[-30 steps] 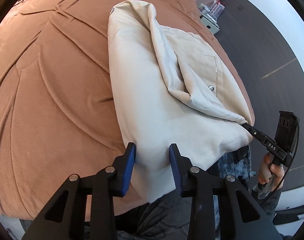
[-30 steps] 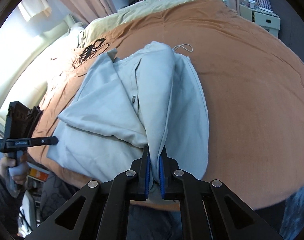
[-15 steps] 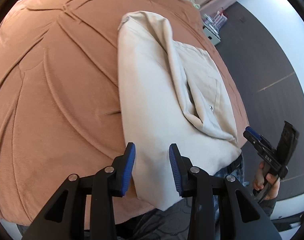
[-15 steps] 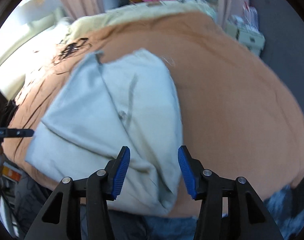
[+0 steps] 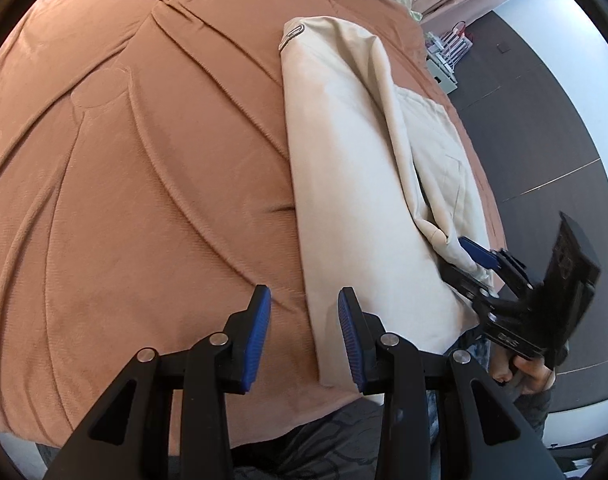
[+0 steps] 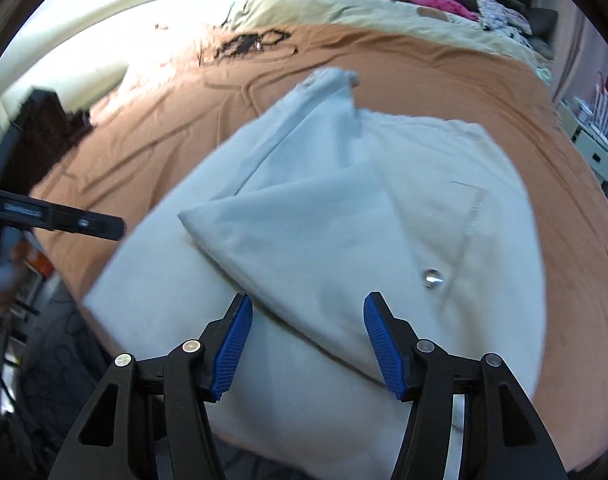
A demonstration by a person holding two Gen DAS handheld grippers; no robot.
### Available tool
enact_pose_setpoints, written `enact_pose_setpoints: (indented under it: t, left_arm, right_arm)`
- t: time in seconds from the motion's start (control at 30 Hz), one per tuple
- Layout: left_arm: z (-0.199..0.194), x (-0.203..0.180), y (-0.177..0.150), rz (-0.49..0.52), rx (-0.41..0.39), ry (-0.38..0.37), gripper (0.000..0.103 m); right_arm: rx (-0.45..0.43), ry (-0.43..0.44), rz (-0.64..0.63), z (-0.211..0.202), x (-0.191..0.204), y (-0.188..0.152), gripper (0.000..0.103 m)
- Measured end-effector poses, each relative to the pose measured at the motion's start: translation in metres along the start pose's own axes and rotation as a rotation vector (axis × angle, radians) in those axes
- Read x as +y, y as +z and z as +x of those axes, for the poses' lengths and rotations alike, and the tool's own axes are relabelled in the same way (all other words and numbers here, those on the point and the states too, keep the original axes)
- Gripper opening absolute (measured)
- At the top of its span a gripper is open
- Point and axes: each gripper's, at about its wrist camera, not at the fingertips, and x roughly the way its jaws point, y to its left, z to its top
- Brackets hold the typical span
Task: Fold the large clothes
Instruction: 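Press and straighten the folded jacket with both tools, then move both tools to the bundle's ends and close them on it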
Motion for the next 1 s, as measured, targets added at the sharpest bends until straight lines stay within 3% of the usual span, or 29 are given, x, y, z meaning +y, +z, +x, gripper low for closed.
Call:
enact_pose_setpoints:
  t: [0.03, 0.13, 0.17, 0.33, 0.5, 0.53, 0.67, 0.73, 1.0]
  left_arm:
    - [0.000, 0.001, 0.001, 0.001, 0.001, 0.002, 0.035]
    - [-0.001, 0.000, 0.003, 0.005, 0.000, 0.011, 0.035]
    - [0.000, -0.001, 0.004, 0.007, -0.001, 0.016, 0.035]
    - [0.007, -0.010, 0.010, 0.020, 0.000, 0.030, 0.035]
    - [0.015, -0.018, 0.019, 0.027, 0.003, 0.036, 0.035]
    - [0.016, -0.019, 0.021, 0.027, 0.000, 0.039, 0.035]
    - [0.015, -0.025, 0.030, 0.029, -0.011, 0.032, 0.035]
    - [0.014, -0.028, 0.033, 0.035, -0.015, 0.033, 0.035]
    - [0.023, -0.042, 0.055, 0.055, -0.035, 0.062, 0.036]
  right_arm:
    - [0.014, -0.007, 0.003, 0.004, 0.001, -0.001, 0.055]
    - [0.009, 0.013, 0.042, 0.012, -0.006, 0.002, 0.015]
    - [-0.007, 0.007, 0.062, 0.009, -0.012, 0.005, 0.009]
    - [-0.089, -0.006, 0.141, -0.015, -0.045, 0.019, 0.005]
    - [-0.150, -0.098, 0.281, -0.035, -0.103, 0.036, 0.005]
    - [-0.152, -0.117, 0.335, -0.036, -0.120, 0.037, 0.007]
    - [-0.131, -0.172, 0.491, -0.034, -0.165, 0.031, 0.046]
    - [-0.141, -0.140, 0.502, -0.036, -0.172, 0.026, 0.056]
    - [-0.102, -0.052, 0.518, -0.016, -0.185, 0.008, 0.060]
